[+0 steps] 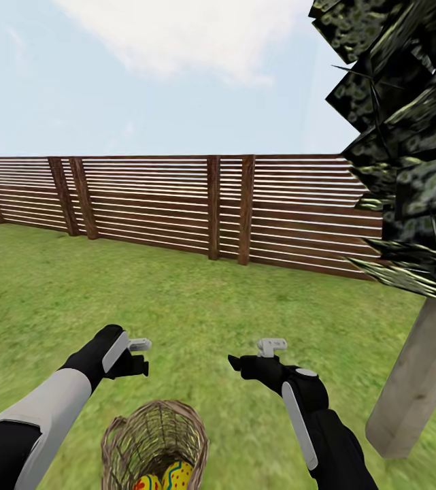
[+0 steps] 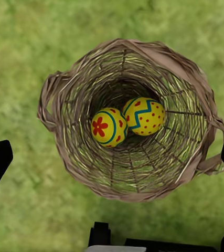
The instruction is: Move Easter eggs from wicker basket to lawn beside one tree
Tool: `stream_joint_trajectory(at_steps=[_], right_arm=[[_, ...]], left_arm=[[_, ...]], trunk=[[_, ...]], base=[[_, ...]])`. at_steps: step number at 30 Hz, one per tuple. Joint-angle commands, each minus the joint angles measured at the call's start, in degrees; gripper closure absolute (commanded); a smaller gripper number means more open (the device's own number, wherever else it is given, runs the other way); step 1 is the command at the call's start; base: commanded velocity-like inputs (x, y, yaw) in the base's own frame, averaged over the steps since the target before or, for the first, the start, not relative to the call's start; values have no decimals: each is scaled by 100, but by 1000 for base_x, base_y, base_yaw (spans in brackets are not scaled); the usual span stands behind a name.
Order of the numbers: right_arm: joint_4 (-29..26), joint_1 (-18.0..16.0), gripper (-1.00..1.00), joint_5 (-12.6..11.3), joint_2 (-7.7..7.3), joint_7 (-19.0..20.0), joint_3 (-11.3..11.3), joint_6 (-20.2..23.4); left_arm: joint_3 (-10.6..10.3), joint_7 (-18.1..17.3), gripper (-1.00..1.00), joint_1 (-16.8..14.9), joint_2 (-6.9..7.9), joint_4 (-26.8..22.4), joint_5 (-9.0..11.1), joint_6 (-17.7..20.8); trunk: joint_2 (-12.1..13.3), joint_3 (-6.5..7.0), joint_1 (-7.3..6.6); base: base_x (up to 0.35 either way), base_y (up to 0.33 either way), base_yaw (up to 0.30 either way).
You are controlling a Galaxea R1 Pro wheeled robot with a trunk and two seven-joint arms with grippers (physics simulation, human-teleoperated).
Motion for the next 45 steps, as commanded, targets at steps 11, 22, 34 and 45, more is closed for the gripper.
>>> stream_joint_trajectory(at_steps=[11,22,34,45], right_arm=[[-4,-4,-100,-51,2,-17,0,30],[-2,-4,-100,-55,2,-17,-2,30],[-4,-4,-100,-53,2,-17,3,30],[-4,-4,-100,-53,2,-17,3,30]], left_arm=[[-43,40,-100,-4,7,-13,62,16],[-43,40,-100,-4,10,-13,62,16],[-43,40,-100,-4,4,-12,62,16],[-43,40,-100,-4,-2,-7,62,16]], trunk=[[-446,-205,242],[-888,-402,484],[-1369,-618,747],[-1810,-815,989]], base=[[0,0,0],[0,0,0],[0,0,0],[0,0,0]])
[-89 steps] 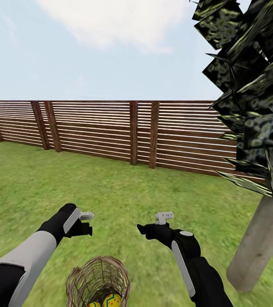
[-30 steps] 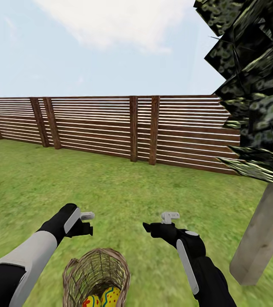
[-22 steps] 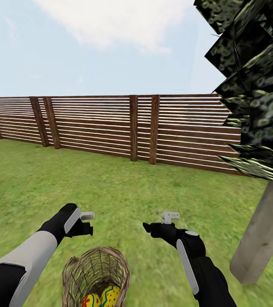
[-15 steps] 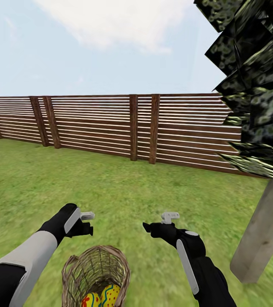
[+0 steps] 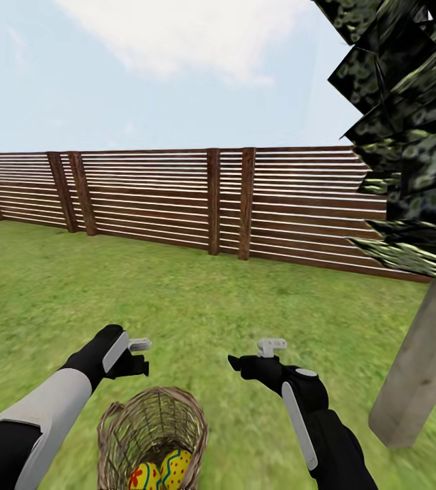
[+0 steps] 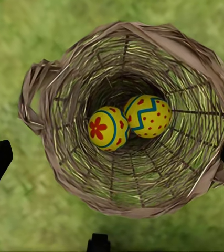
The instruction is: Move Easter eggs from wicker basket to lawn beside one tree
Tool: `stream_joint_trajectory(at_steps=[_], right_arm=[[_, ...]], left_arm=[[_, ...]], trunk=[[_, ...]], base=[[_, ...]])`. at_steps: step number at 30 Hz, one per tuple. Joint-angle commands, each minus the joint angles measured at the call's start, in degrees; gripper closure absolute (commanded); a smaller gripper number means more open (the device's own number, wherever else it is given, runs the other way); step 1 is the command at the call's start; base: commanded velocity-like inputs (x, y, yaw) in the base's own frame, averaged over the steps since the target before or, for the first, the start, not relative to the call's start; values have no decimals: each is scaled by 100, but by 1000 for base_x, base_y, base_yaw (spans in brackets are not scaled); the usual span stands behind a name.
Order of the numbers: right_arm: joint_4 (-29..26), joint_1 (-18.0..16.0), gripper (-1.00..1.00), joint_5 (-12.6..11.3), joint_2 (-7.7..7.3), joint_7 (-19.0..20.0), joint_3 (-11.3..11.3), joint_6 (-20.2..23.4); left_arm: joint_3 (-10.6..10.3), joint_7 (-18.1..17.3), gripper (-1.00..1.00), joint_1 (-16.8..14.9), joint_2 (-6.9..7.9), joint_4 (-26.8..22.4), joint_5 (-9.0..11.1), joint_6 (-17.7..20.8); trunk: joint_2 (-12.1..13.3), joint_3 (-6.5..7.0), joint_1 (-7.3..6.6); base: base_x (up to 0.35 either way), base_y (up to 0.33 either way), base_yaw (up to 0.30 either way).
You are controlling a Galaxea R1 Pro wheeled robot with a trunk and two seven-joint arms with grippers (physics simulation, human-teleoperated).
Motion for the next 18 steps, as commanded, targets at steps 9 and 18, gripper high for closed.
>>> stream_joint_trajectory(at_steps=[9,18], right_arm=[[-4,-4,-100,-51,3,-11,-1,30],[-3,-4,-100,-50,2,-12,-3,30]], left_arm=[[-43,43,-100,-3,4,-6,61,16],[-43,49,-100,-3,4,-6,61,16]], trunk=[[-366,-168,198],[-727,-330,395]], base=[[0,0,0],[0,0,0]])
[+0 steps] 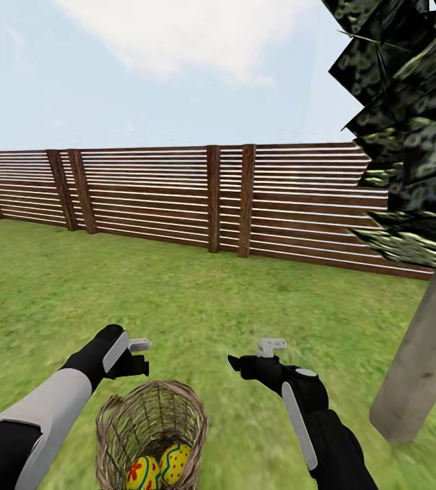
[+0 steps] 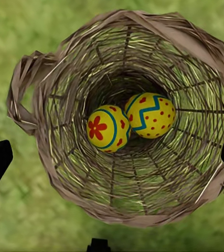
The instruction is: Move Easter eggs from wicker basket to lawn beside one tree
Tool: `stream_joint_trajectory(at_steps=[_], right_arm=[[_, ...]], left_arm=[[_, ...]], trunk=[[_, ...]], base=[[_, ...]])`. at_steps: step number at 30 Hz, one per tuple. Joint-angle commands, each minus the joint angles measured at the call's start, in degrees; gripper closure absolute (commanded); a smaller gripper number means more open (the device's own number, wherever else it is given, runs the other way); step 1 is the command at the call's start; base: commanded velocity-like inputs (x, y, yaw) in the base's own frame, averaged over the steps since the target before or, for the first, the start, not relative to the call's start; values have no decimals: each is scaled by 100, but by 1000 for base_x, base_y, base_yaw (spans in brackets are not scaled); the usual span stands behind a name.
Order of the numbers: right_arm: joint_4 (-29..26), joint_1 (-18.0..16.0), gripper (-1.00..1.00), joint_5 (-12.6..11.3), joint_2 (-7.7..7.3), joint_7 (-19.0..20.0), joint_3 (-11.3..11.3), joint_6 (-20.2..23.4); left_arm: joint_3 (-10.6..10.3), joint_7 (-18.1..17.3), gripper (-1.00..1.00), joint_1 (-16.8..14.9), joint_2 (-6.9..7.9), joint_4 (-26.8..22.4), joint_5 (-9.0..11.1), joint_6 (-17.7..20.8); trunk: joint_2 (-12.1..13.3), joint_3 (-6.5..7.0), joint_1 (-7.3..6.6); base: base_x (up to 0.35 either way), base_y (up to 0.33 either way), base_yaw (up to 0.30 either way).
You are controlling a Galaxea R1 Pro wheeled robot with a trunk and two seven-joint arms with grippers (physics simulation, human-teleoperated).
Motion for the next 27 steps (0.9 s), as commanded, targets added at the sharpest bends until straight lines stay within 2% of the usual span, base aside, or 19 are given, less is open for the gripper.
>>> stream_joint_trajectory(at_steps=[1,27], right_arm=[[-6,-4,-100,-51,1,-15,-3,30],[-4,-4,-100,-54,1,-12,-2,30]], left_arm=[[-43,42,-100,-3,7,-8,62,16],[-43,43,-100,-3,7,-12,61,16]], trunk=[[-45,-25,22],[-1087,-491,593]], base=[[0,0,0],[0,0,0]])
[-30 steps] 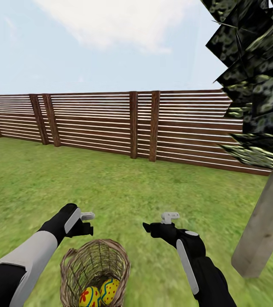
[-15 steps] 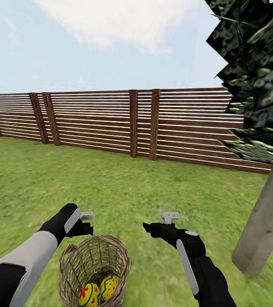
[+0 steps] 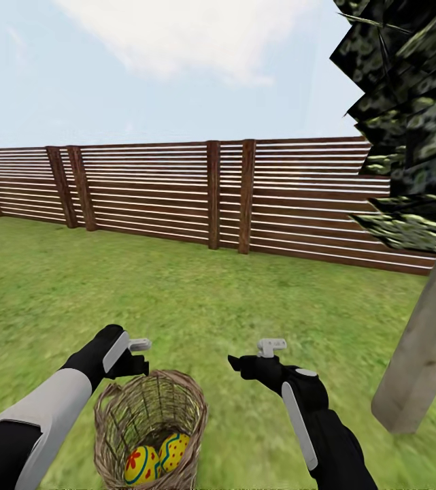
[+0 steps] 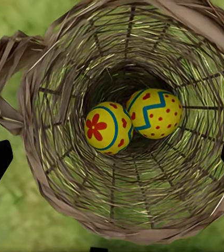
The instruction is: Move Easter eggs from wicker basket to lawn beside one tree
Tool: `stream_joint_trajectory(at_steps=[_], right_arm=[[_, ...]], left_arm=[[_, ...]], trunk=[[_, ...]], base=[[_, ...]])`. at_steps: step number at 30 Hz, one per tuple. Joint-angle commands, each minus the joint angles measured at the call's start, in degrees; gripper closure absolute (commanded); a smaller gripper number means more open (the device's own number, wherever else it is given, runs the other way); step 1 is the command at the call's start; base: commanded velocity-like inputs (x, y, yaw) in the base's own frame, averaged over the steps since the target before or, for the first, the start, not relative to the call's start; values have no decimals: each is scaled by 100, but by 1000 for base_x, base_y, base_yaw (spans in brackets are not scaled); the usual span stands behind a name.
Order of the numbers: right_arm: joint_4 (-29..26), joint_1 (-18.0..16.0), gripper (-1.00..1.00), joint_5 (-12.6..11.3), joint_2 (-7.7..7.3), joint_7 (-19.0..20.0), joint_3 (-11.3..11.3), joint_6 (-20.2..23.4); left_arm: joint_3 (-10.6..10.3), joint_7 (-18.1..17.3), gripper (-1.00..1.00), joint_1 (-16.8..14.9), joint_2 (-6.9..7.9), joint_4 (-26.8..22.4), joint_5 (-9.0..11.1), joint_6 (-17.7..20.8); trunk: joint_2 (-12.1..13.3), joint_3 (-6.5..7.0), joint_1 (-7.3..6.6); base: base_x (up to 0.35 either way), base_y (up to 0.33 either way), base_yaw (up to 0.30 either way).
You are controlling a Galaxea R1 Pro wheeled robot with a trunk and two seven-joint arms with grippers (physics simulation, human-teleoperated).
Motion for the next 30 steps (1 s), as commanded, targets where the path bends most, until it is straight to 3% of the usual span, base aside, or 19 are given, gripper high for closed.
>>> stream_joint_trajectory(at_steps=[1,30], right_arm=[[-7,-4,-100,-50,2,-15,-2,30],[-5,-4,-100,-50,2,-7,3,30]], left_arm=[[-43,44,-100,-3,7,-7,62,16],[-34,29,-100,-3,-5,-4,63,10]], trunk=[[-44,-25,22],[-1208,-545,659]], base=[[0,0,0],[0,0,0]])
